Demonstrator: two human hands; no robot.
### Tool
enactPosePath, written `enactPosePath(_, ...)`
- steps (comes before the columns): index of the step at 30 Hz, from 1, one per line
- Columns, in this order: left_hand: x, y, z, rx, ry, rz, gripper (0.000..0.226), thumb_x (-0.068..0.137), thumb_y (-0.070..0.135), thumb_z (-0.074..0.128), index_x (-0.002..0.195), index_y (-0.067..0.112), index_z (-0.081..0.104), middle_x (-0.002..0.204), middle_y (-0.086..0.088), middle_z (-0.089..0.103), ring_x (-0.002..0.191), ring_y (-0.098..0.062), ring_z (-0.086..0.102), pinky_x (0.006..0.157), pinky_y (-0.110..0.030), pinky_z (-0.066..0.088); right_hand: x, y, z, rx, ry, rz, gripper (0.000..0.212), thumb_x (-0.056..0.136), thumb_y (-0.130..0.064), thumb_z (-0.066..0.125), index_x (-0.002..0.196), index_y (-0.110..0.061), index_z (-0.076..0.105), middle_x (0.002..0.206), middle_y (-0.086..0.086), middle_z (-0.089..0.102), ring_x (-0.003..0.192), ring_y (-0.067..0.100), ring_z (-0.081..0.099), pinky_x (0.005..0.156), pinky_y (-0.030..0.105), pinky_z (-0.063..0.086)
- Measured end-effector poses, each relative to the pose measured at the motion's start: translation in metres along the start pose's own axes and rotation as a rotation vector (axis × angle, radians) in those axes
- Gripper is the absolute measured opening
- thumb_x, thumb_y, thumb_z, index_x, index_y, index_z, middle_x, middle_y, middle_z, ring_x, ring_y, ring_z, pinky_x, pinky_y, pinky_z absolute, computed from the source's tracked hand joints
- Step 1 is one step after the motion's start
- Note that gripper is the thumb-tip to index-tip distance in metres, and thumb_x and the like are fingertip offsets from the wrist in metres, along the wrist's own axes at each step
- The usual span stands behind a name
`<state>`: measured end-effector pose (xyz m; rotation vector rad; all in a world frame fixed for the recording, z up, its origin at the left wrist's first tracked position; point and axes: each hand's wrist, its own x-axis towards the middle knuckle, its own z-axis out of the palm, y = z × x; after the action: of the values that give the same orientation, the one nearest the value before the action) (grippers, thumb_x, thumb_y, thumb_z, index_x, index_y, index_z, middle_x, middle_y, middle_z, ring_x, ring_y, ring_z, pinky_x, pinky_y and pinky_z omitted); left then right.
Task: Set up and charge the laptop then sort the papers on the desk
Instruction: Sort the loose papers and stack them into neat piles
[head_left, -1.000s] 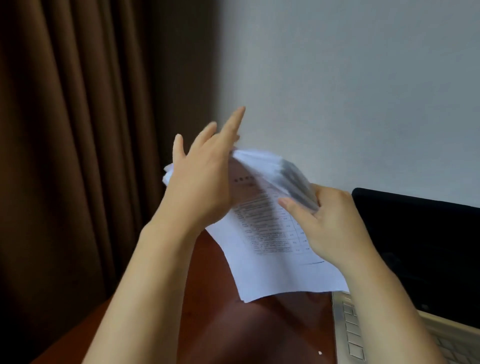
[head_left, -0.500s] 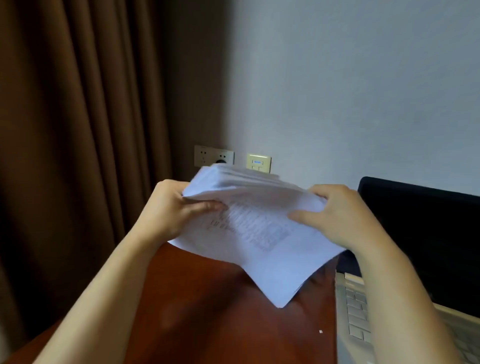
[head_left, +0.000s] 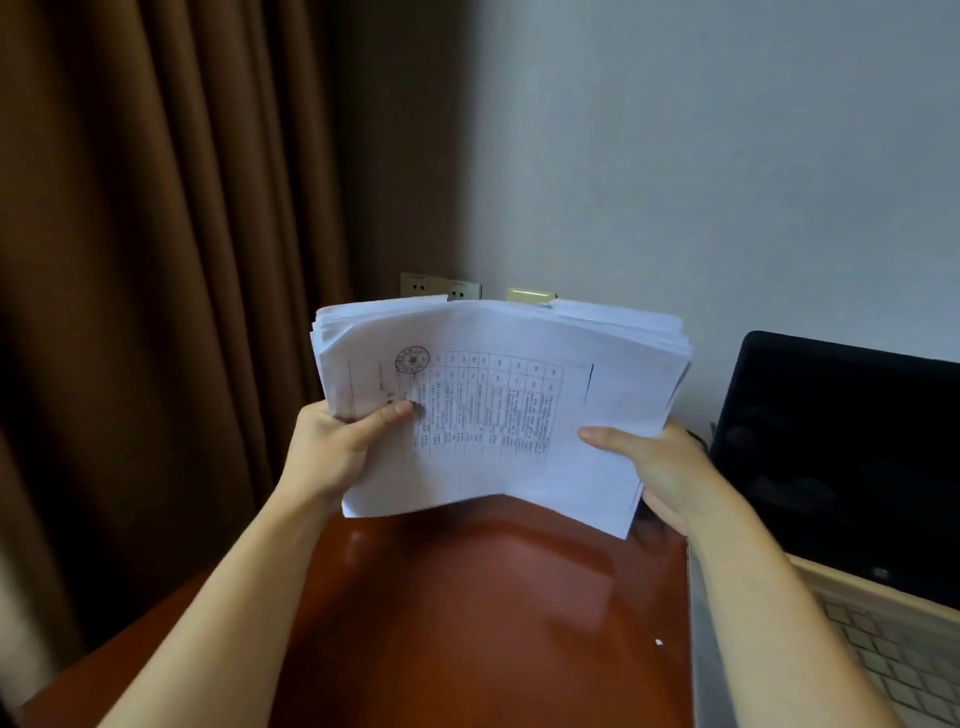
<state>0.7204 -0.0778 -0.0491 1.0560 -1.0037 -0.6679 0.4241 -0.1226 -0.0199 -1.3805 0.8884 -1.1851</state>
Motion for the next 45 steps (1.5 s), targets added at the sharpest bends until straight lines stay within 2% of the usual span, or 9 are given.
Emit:
enactPosePath(7,0.002,-0.015,0.001,0.182,-0.109,-0.031,0.024,0.073,0.014,0.088,0.095,0.014,0.078,0.092,0.004,0.08,0.088,-0.015,0.076,0.077,-0.03,0.06,0.001,0.019,-0.002,0.036,0.023,0.047,0.03,0.087,-0.001,0.068,0.112,-0.017,0.07,0.112,0.0,0.074,0.103,0.019,0.071,0.091,0.038,0.052)
enactPosePath(12,0.001,-0.016,-0.002,0.229,-0.141,0.038,0.019,0.078,0.013,0.085,0.095,0.018,0.079,0.095,0.007,0.079,0.09,-0.011,0.076,0.078,-0.028,0.062,0.004,0.018,-0.001,-0.003,0.057,0.051,0.026,0.087,-0.002,0.07,0.108,-0.017,0.072,0.108,-0.001,0.075,0.1,0.019,0.072,0.09,0.039,0.053)
enactPosePath(24,0.001,-0.026,0.013,0.12,-0.063,0.021,0.02,0.079,0.011,0.085,0.096,0.019,0.079,0.098,0.005,0.079,0.094,-0.015,0.076,0.081,-0.034,0.062,0.01,0.026,-0.006,-0.079,0.083,0.022,0.031,0.082,-0.002,0.075,0.105,-0.024,0.071,0.108,-0.007,0.075,0.1,0.013,0.071,0.088,0.033,0.053)
enactPosePath(28,0.0,-0.038,0.017,0.153,-0.081,-0.1,0.023,0.078,0.015,0.085,0.099,0.023,0.079,0.1,0.007,0.079,0.094,-0.012,0.076,0.09,-0.041,0.061,0.008,0.041,-0.006,-0.091,0.048,0.091,0.034,0.084,-0.002,0.073,0.11,-0.023,0.07,0.113,-0.005,0.074,0.104,0.014,0.07,0.097,0.037,0.051)
enactPosePath(34,0.002,-0.035,0.026,0.208,0.004,-0.085,0.038,0.076,0.019,0.089,0.108,0.031,0.073,0.104,0.011,0.078,0.096,-0.011,0.074,0.092,-0.045,0.059,0.005,0.007,-0.004,-0.379,0.165,-0.007,0.012,0.085,-0.021,0.077,0.096,-0.025,0.073,0.094,-0.01,0.076,0.088,0.012,0.073,0.087,0.036,0.057)
enactPosePath(37,0.001,-0.023,0.029,0.288,0.103,-0.006,0.084,0.077,0.027,0.087,0.147,0.035,0.043,0.14,0.012,0.06,0.126,-0.014,0.059,0.106,-0.046,0.05,0.0,-0.021,0.002,-0.556,0.215,-0.109,0.003,0.088,-0.026,0.073,0.086,-0.026,0.072,0.084,-0.008,0.074,0.078,0.014,0.07,0.068,0.025,0.054)
enactPosePath(39,-0.003,-0.011,0.031,0.47,0.187,0.121,0.11,0.081,0.033,0.084,0.162,0.026,0.01,0.165,0.005,0.027,0.151,-0.015,0.029,0.121,-0.044,0.032,-0.003,-0.035,0.004,-0.655,0.224,-0.191,0.018,0.089,-0.026,0.07,0.084,-0.009,0.072,0.076,0.006,0.071,0.07,0.026,0.064,0.056,0.024,0.043)
enactPosePath(42,0.006,0.025,0.043,0.825,0.243,0.476,0.115,0.081,0.044,0.08,0.162,0.017,0.004,0.17,-0.002,0.006,0.157,-0.017,0.003,0.126,-0.046,0.014,-0.005,-0.049,0.01,-0.777,0.217,-0.31,0.034,0.089,-0.025,0.067,0.068,-0.001,0.054,0.058,0.006,0.043,0.054,0.02,0.034,0.052,0.031,0.027)
enactPosePath(45,0.042,0.081,0.05,0.794,-0.037,0.678,0.113,0.078,0.032,0.081,0.163,0.017,0.008,0.169,-0.002,0.014,0.156,-0.015,0.013,0.126,-0.04,0.017,-0.011,-0.059,0.014,-0.859,0.156,-0.386,0.044,0.092,-0.023,0.062,0.06,-0.009,0.036,0.055,-0.002,0.029,0.053,0.012,0.022,0.053,0.033,0.021)
